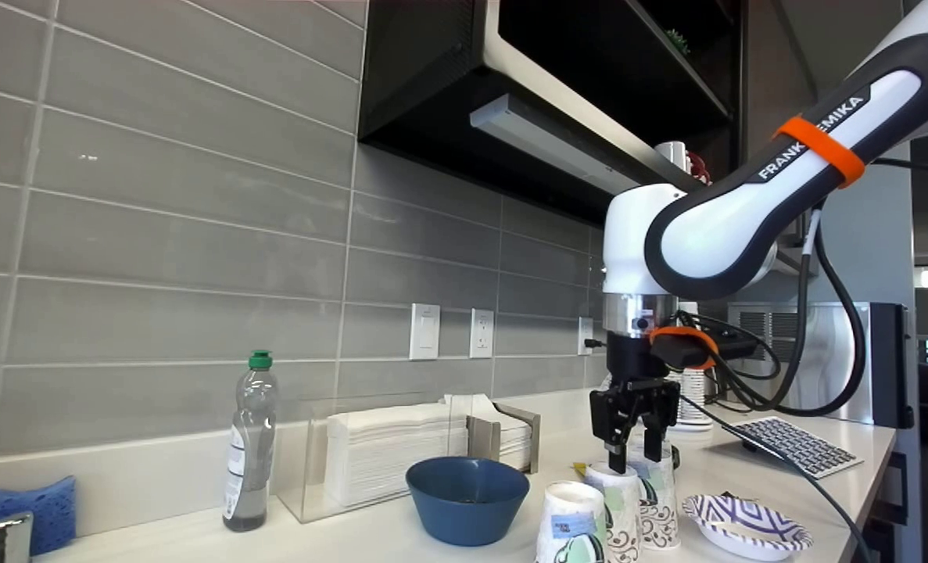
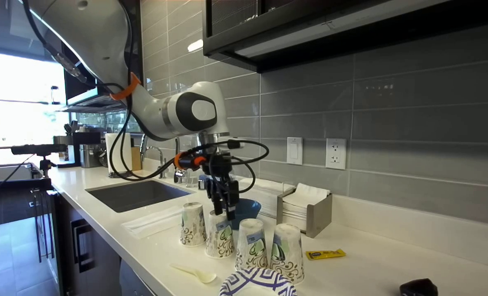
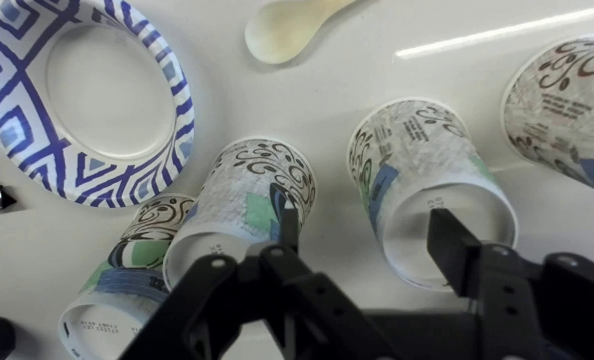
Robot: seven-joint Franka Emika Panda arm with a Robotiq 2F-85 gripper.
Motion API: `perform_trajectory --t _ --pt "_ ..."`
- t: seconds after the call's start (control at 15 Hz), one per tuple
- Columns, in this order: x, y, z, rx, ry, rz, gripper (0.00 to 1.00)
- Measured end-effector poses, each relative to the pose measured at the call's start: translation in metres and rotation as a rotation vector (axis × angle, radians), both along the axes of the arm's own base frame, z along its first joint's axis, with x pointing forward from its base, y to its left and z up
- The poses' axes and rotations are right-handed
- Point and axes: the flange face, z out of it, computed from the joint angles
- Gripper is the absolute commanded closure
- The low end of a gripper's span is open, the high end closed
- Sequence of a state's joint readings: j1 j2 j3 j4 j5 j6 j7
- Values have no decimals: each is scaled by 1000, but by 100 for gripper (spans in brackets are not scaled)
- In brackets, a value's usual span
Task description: Sport stack the cups on the left onto the two cups on the right
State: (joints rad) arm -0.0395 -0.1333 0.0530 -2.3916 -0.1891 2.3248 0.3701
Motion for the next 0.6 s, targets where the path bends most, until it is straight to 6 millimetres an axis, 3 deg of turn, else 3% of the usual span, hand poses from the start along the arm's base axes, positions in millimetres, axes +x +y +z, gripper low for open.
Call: perform_trajectory --t 0.33,0.6 --pt "2 0 -3 3 -8 1 97" --pt "4 0 -3 5 -19 2 100"
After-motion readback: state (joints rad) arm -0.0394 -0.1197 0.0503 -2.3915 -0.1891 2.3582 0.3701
